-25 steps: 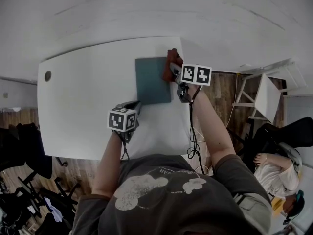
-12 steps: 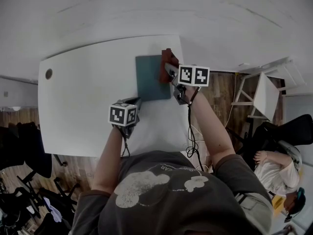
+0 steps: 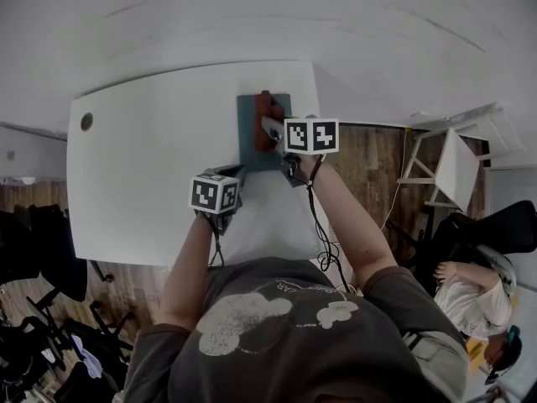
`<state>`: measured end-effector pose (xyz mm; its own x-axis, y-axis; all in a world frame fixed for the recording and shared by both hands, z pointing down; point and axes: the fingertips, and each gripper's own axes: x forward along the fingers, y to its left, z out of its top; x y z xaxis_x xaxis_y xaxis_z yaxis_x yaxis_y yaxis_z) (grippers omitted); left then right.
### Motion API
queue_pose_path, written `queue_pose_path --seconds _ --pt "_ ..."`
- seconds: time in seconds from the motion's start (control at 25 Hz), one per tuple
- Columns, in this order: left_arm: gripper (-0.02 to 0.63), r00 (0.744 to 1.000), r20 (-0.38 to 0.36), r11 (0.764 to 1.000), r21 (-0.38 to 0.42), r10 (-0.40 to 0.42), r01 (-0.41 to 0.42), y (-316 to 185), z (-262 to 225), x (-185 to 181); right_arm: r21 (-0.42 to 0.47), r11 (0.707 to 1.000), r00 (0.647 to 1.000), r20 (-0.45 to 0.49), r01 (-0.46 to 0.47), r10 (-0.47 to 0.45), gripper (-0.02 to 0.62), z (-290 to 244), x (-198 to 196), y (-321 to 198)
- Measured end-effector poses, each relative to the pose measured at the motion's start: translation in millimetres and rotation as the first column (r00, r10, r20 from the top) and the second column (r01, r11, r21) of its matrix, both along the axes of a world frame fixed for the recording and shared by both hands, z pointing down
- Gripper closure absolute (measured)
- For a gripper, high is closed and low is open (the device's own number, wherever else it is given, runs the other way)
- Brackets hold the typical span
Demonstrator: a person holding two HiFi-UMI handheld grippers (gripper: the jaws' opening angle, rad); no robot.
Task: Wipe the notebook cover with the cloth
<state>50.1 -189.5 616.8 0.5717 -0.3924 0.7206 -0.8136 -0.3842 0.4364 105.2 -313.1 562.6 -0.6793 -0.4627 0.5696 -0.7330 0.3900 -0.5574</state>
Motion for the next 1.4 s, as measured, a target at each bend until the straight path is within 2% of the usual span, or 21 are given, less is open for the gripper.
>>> queue_pose_path --seconds 0.32,0.6,0.76,0.96,1.4 --pt "0.607 1.000 -0.016 1.000 -0.017 -0.004 0.003 2 5 1 -0.022 0.998 0.998 -0.003 0.061 -0.061 0.488 14 -34 10" --pt "0.606 0.999 0.006 0.999 -0.012 0.033 -0.033 0 6 5 -0.035 0.996 0.997 -0.007 0.081 -0.082 0.488 24 -44 5" --pt "0.607 1.000 -0.005 1.000 -0.016 0.023 -0.023 0 7 5 -0.036 0.995 0.995 -0.025 0.094 -0.095 0.488 31 -47 4" --pt "0.606 1.000 -0.007 1.000 -0.016 0.021 -0.021 0 6 4 -0.016 0.994 0.992 -0.051 0.111 -0.112 0.488 33 -46 4" --pt "0.607 1.000 -0.011 1.000 -0.010 0.009 -0.009 1 6 2 -0.033 0.999 0.999 -0.028 0.038 -0.039 0.488 34 -8 3"
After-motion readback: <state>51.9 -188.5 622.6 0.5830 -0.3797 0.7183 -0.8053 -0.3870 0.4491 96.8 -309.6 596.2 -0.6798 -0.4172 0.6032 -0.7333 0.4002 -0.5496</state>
